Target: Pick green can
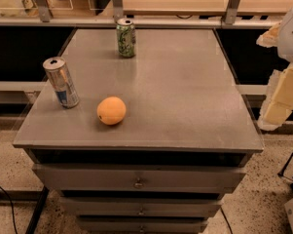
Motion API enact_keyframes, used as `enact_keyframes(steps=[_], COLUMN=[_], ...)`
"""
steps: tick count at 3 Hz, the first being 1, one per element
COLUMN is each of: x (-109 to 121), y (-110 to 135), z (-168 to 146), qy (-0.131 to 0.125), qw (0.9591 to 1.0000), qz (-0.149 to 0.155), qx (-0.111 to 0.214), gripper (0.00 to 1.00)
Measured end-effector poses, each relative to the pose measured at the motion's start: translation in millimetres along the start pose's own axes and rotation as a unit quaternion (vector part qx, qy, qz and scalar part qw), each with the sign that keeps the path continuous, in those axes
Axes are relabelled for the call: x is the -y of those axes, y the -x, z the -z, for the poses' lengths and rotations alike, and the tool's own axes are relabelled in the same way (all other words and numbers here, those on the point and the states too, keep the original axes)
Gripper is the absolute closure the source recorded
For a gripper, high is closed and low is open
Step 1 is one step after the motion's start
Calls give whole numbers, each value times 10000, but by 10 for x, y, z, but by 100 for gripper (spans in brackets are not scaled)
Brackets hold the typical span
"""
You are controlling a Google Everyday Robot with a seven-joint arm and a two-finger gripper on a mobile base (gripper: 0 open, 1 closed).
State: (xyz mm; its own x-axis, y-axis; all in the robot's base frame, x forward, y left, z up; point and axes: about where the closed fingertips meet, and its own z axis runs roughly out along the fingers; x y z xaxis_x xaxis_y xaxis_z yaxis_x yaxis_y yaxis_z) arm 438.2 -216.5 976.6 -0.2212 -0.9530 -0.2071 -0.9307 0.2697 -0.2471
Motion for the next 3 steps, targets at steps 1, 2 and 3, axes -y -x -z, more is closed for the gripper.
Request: enact_keyframes(steps=[1,2,3], x=[0,16,268], y=[0,20,167], z=[0,38,-59], qy=[-1,-15,12], qw=[10000,9995,9920], qz=[0,-59,-410], qx=[0,323,1198], gripper=[0,0,0])
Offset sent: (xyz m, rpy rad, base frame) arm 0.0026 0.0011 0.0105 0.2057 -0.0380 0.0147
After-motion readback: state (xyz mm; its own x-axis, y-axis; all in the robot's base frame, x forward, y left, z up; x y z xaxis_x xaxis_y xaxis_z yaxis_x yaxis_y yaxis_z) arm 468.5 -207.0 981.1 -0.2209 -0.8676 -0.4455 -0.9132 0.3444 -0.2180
